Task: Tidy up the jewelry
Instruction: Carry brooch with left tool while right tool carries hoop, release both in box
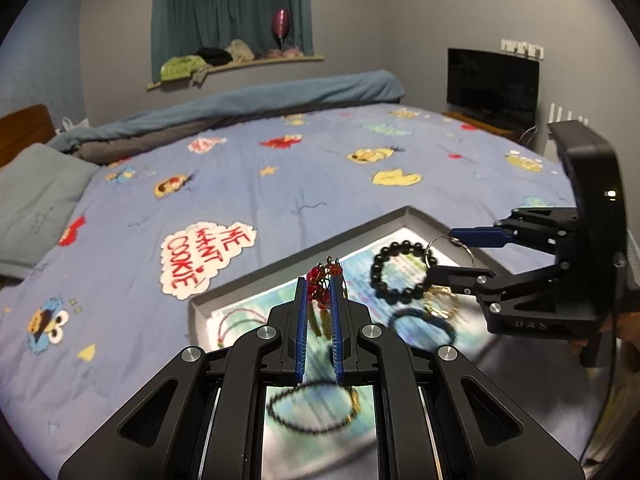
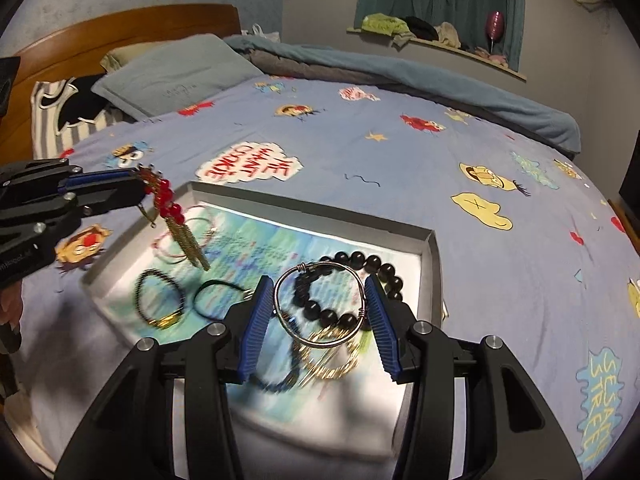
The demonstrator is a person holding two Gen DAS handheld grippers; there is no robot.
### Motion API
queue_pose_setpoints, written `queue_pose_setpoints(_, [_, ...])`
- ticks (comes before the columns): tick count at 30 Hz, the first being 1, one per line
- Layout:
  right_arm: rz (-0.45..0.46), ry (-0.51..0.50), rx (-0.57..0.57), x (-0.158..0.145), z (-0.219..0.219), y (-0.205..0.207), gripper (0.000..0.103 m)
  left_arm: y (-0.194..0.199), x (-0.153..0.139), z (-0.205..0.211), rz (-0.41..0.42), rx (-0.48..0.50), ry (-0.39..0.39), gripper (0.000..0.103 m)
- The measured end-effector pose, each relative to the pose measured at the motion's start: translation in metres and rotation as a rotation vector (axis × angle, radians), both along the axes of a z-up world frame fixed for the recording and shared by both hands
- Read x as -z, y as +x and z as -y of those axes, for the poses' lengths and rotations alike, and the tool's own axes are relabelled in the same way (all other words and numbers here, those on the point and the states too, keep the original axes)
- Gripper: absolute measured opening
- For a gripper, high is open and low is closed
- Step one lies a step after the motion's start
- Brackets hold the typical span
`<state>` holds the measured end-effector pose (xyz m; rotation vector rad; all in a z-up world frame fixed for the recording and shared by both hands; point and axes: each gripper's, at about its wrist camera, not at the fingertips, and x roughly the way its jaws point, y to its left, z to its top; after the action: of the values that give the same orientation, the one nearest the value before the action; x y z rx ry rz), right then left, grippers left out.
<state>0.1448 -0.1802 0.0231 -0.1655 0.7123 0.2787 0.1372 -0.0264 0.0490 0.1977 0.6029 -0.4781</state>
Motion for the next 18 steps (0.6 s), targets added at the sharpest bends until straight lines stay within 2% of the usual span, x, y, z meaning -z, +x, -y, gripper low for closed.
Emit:
queue_pose_setpoints(5, [-0.028, -0.016, 0.022, 0.007, -0.002, 0.025, 0.047, 0.031, 0.012, 0.008, -0.062, -0.006, -0.018, 0.011])
queue_pose_setpoints(15, [-0.116, -0.056, 0.053, 0.03, -0.006, 0.046, 0.047, 0.075, 0.053, 0.017, -0.215, -0.085, 0.068, 0.011])
queue_pose_setpoints(18, [-0.138, -0.056, 0.059, 0.035, -0.005, 0.048, 0.047, 0.079, 0.057, 0.019, -0.234, -0.092, 0.08, 0.011])
